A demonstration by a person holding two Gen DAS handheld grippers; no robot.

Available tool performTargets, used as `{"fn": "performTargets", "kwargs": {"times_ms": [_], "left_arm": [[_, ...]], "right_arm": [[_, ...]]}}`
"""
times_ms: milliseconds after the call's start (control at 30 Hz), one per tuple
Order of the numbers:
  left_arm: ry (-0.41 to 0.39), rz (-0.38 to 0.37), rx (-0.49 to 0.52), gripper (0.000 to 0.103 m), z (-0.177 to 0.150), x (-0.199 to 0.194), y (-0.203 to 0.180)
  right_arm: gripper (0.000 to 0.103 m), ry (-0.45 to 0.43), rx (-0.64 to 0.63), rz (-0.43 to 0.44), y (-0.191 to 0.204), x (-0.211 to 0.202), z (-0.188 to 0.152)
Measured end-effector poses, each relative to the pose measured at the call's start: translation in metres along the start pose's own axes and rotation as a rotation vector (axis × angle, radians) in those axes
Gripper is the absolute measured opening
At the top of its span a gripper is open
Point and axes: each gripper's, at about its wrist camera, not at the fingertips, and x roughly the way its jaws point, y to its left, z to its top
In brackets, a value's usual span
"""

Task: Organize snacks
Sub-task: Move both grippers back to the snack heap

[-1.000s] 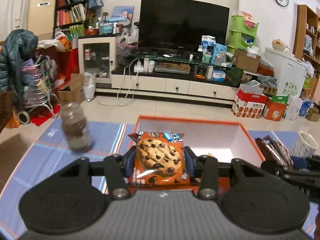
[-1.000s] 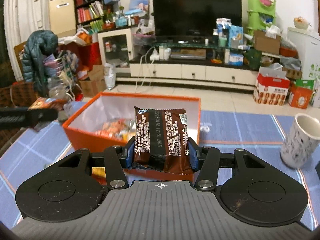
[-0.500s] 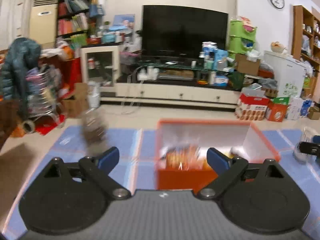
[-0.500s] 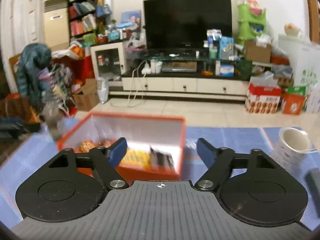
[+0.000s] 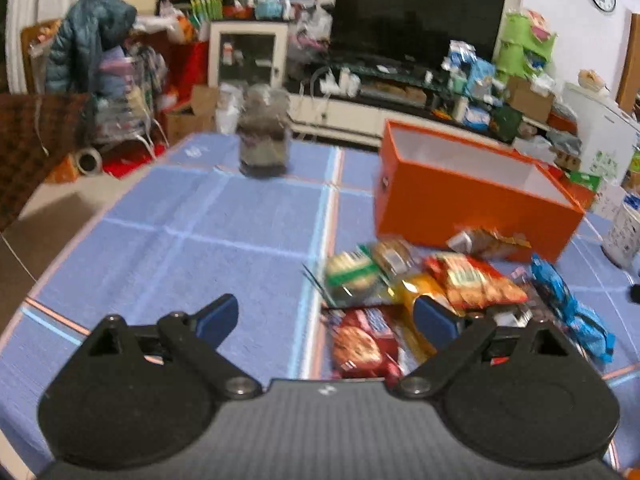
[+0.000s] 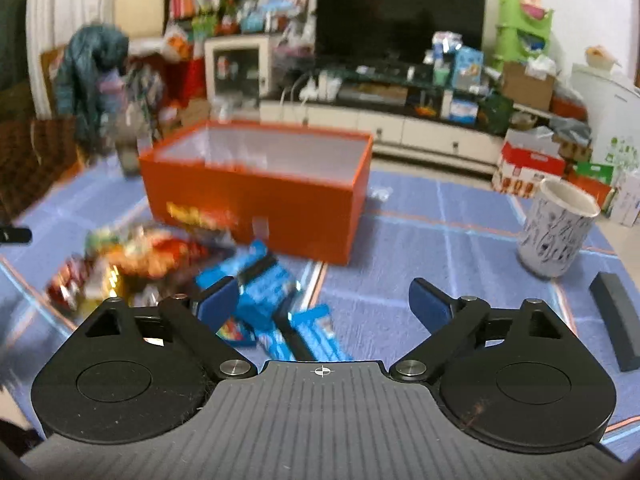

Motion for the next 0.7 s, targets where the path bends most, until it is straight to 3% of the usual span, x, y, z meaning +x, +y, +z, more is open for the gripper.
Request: {"fn": "performTargets", "kwargs": {"times_ms": [133,233,333,467,600,700], "left_arm": [[0.047,0.026,0.077,0.094,-0.013,0.01,-0.018],[0.068,0.036,0.121,0.094,-0.019,0.019,-0.028],[0.074,0.032,0.136,0.094,-0.019,0.027,-0.033],[0.076,0.025,0.138,0.094,-0.018,0.033,-0.04],[0.077,0.073,0.154,0.094,-0.014,0.04,-0.044],[0.098,0.057,0.139,0.094,-0.014,0.045,-0.042]], "right_arm": [[0.076,0.062,-0.069,0.053,0.003,0.03,-0.014],[0.076,0.075,-0.131,0.083,0.003,0.041,-0.024],[0.077,0.096,-0.129,0.134,0.0,0.052,-0.029],[0.08,0.118,-0.125,0.137,-0.006,0.066,-0.031],[0.08,0.15,-0.09,0.169,-0.013,0.076,-0.036],[0.078,0.162,-0.101,0.165,-0.01,0.08,-0.038]]}}
